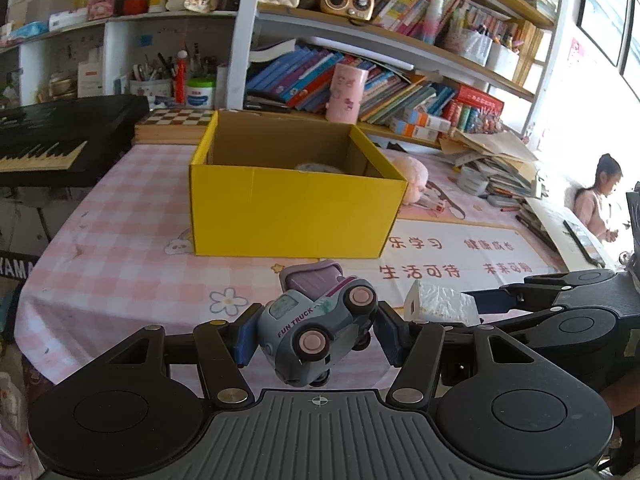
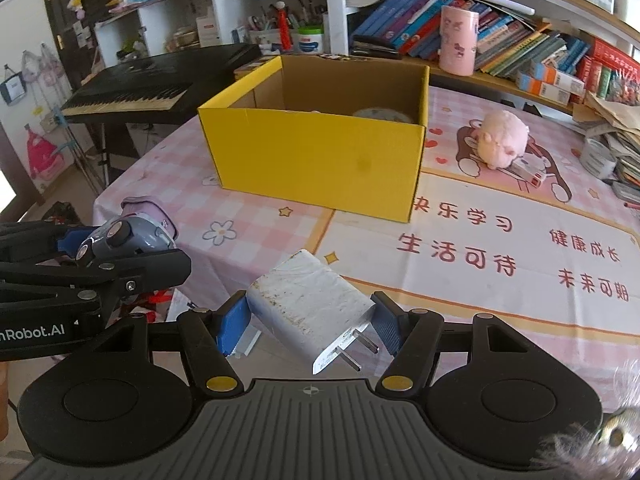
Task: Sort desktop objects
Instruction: 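Lift the truck and charger and carry both toward the yellow box, then lower both tools into the yellow box and open them to release the items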
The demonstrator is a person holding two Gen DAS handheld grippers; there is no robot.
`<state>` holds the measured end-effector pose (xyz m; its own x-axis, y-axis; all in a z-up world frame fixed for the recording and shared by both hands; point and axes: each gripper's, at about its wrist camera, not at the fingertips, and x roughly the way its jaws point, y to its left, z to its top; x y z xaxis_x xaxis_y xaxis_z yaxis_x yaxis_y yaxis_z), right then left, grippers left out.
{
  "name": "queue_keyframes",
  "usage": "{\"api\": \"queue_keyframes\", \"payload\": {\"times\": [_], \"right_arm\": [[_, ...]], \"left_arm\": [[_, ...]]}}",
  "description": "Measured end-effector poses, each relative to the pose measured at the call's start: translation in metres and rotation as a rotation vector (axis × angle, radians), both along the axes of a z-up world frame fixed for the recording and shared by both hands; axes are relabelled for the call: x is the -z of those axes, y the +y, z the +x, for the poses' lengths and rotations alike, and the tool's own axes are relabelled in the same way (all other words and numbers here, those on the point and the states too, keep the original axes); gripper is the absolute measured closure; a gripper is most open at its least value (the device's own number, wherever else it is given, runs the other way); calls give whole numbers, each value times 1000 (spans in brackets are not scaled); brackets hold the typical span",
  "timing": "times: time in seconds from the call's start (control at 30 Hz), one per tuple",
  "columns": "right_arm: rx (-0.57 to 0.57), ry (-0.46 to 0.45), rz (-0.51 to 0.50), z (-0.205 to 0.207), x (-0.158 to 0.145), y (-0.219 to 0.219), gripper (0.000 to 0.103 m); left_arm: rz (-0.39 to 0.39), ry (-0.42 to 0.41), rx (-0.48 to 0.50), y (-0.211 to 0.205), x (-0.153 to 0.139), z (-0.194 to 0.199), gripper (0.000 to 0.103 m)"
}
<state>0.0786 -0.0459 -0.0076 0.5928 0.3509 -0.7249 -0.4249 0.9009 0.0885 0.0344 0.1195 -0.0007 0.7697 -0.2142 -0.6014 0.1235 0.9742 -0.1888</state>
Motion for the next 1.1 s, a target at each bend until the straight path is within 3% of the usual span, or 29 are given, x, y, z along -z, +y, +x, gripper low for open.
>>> {"api": "queue_keyframes", "payload": {"times": [0.6,1.1], "right_arm": [[-90,-46,18,38,-11,12,40],[-170,-186,32,130,-55,12,41]], "left_arm": [[13,-52,-67,9,-21,41,45],[48,-153,-135,11,-47,121,45]]}}
